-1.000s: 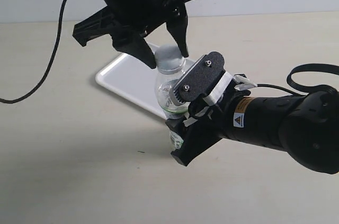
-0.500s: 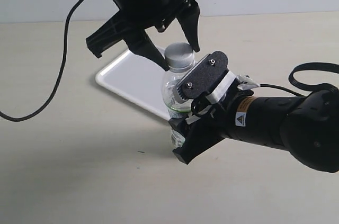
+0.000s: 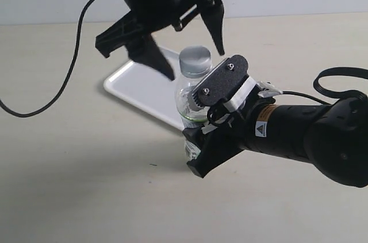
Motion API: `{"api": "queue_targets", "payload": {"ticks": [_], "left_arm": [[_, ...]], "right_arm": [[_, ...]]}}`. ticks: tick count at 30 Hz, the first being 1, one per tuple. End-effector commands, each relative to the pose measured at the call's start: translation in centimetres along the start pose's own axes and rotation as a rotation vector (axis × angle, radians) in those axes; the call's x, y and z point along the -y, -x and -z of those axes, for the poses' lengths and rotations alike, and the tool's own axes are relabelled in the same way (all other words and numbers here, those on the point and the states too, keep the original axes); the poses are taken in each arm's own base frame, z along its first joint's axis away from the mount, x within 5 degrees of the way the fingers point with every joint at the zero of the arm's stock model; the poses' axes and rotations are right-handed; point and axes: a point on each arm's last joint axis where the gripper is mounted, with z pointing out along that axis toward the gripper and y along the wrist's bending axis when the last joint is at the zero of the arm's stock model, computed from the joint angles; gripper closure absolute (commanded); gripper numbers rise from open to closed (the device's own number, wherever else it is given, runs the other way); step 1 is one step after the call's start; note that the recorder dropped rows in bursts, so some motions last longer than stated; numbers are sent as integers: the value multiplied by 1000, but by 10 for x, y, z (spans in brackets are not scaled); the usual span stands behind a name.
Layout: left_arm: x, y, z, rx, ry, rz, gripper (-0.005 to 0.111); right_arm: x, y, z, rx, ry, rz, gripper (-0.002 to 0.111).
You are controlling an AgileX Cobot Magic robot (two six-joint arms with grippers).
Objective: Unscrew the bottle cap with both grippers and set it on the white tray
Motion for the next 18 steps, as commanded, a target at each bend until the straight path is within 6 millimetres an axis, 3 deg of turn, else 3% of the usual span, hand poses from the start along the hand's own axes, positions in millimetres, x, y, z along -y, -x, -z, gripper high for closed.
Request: {"api": "queue_targets", "payload": {"ticks": [1, 7, 11, 15, 18], "left_arm": [[-17, 16, -22, 10, 122, -111, 19], [-26, 26, -10, 40, 132, -258, 15], [-27, 21, 25, 111, 94, -467, 15], [-21, -1, 76, 247, 14, -692, 15], [-20, -12, 91, 268, 10, -802, 15]], "right_arm": [[-4, -9, -1, -68, 26, 52, 108], [-4, -9, -1, -68, 26, 52, 108], [-4, -9, -1, -68, 26, 52, 108], [-4, -10, -1, -78, 36, 89, 108], [-5, -11, -1, -95, 41, 95, 108]]}}
